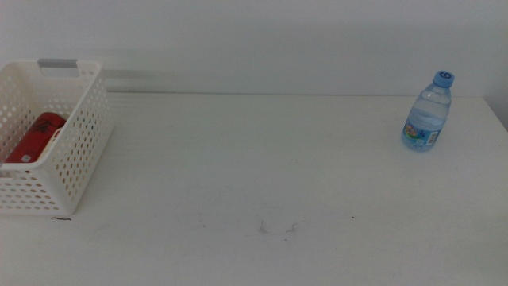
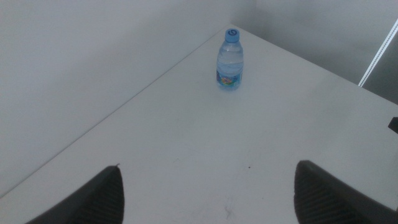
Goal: Use arms to grab the bottles and put them into the dustbin to the left of the table.
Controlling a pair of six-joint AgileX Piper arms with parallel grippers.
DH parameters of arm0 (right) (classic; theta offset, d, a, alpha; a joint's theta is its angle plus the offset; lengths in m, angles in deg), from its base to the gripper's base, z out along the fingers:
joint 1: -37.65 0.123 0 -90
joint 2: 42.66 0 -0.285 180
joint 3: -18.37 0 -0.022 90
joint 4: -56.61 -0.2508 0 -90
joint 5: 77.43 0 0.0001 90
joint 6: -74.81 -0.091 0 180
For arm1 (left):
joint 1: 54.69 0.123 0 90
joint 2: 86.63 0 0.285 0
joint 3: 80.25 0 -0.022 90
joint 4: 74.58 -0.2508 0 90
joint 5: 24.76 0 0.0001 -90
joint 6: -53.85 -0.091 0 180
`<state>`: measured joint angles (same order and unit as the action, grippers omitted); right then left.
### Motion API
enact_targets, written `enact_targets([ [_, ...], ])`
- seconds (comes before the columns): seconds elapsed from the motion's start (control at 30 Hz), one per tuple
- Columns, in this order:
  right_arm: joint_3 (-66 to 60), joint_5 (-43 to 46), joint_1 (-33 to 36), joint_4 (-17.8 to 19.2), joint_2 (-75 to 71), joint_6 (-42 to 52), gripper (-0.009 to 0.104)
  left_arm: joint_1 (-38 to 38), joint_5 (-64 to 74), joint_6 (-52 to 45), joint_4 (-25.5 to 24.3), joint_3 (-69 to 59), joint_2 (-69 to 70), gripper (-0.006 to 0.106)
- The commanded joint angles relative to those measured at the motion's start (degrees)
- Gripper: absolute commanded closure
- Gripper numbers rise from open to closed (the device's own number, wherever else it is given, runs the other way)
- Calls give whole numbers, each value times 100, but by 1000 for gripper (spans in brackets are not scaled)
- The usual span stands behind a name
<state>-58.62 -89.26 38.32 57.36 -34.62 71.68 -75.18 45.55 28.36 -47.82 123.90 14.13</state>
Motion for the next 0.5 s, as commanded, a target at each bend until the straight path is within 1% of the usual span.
enact_targets([
  [0.0, -22, -49, -17, -8, -26, 16, 9, -20, -34, 5, 23, -19, 26, 7],
  [0.07, 20, -75, -17, -8, 36, 16, 9, -20, -34, 5, 9, -19, 26, 7],
  [0.13, 294, -87, -17, -8, 408, 16, 9, -20, -34, 5, -65, -19, 26, 7],
  [0.2, 666, -87, -17, 16, 959, 16, 9, -20, -34, 5, -77, -19, 26, 7],
  [0.3, 1263, -16, -17, 216, 1883, 16, 9, -20, -34, 5, -77, -19, 26, 7],
  [0.4, 1741, 33, -17, 228, 2915, 16, 9, -20, -34, 5, -77, -19, 26, 7],
  [0.47, 1938, 280, -17, 238, 3532, 16, 9, -20, -34, 5, -77, -19, 26, 7],
])
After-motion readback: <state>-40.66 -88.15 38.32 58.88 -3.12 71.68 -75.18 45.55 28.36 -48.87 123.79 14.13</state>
